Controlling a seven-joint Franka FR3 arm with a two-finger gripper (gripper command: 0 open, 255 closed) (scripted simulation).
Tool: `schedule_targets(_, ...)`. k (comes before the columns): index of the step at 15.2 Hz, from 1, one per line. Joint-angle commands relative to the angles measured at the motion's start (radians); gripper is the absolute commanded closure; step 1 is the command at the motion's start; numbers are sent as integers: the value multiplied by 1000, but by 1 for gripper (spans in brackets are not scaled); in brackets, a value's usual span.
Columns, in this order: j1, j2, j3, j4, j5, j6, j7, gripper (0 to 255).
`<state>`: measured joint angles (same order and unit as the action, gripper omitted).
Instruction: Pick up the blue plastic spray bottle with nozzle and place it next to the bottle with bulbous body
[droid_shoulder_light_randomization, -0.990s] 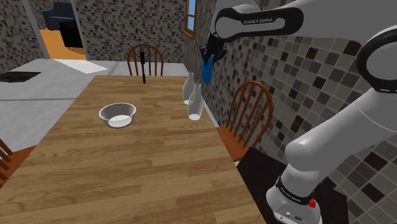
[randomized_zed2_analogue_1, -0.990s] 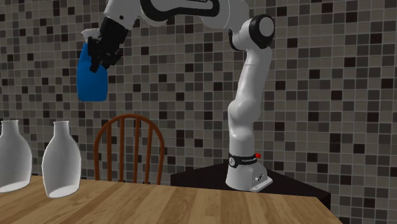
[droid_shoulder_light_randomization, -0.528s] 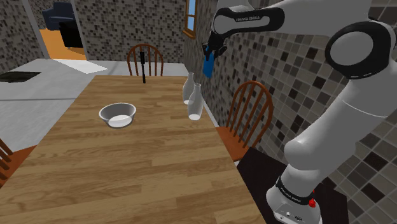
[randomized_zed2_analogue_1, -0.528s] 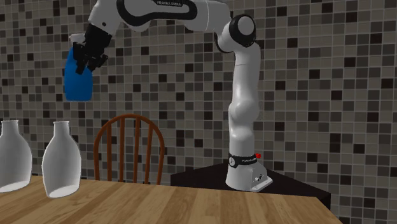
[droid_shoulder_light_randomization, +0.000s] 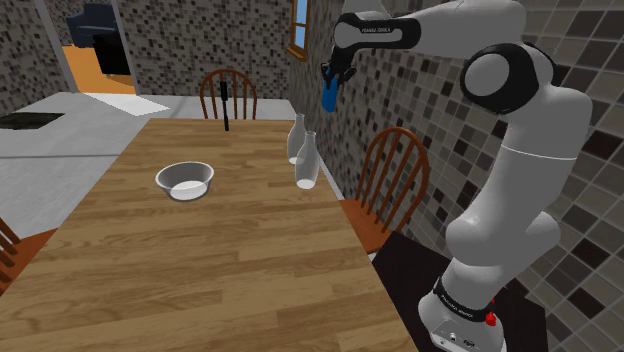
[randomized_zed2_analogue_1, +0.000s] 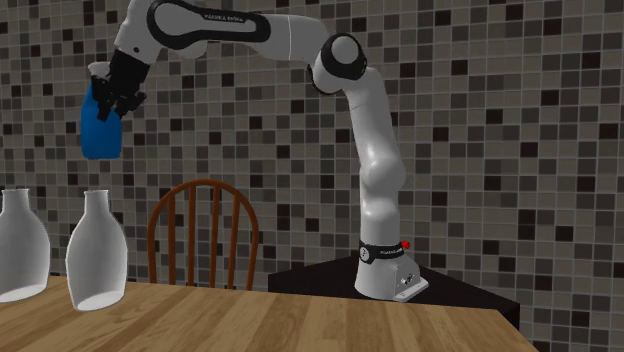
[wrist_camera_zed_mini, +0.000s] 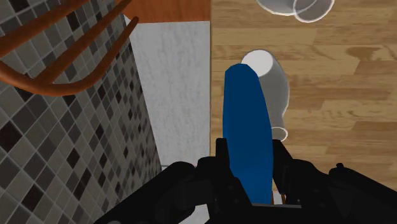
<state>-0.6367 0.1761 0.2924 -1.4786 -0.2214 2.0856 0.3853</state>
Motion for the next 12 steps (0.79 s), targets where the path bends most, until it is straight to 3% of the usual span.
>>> schedule_targets(1, 0, 70, -6, 94, -11, -24, -17, 255)
schedule_targets(6, 9, 289, -25, 414, -35, -122, -77, 255)
schedule_targets(12, -7, 256, -26, 282, -33, -23, -63, 255)
